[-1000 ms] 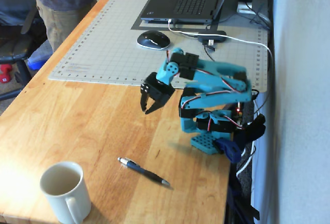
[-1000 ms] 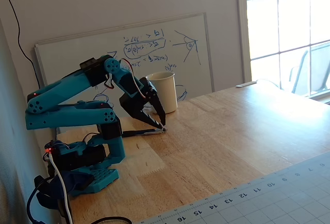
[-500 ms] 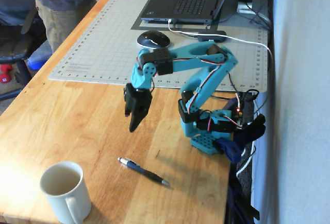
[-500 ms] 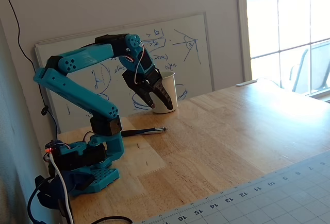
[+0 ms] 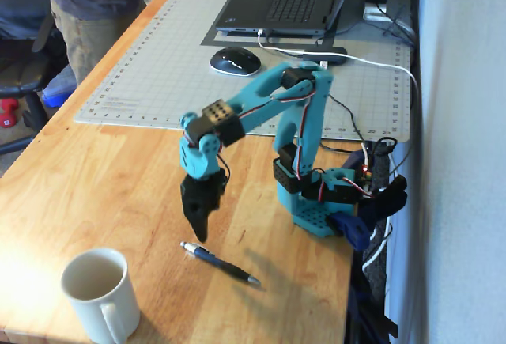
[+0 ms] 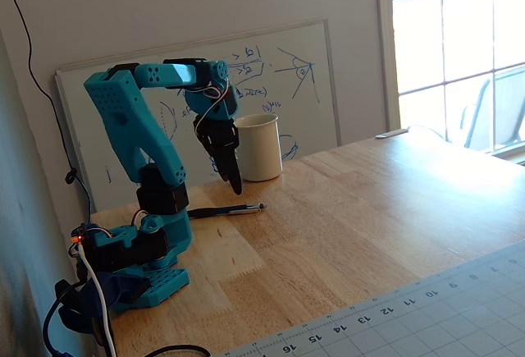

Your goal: Grasp a pen and put it in a mug.

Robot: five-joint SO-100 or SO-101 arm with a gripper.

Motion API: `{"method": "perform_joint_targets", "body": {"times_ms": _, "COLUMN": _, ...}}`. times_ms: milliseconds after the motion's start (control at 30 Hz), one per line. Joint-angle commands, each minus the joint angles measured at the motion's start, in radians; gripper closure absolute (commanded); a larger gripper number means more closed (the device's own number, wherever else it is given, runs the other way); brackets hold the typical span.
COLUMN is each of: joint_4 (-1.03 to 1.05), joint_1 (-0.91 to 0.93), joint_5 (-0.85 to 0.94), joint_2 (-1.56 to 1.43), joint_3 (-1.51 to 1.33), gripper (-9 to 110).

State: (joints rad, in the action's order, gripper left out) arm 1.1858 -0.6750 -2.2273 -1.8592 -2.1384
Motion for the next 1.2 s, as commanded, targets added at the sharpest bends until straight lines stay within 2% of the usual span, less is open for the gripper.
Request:
{"method": "perform_joint_targets", "body": {"times_ms": 0, "joint_4": -0.021, "joint_1": -0.023, "joint_5": -0.035, "joint_2": 0.061, "joint_3": 0.08, "gripper": 69}}
{"method": "perform_joint_targets", "body": {"times_ms": 400, "joint_4": -0.36, "joint_1": -0.058, "joint_5": -0.038, "joint_2": 0.216, "joint_3": 0.058, "gripper": 69}}
{"method": "perform_joint_targets", "body": {"times_ms": 833, "joint_4": -0.379, "joint_1": -0.044, "joint_5": -0.035, "joint_2": 0.255, "joint_3": -0.017, "gripper": 69}}
{"method": "perform_joint_targets", "body": {"times_ms": 1167, "joint_4": -0.379, "joint_1": -0.011, "joint_5": -0.037, "joint_2": 0.255, "joint_3": -0.015, "gripper": 85}}
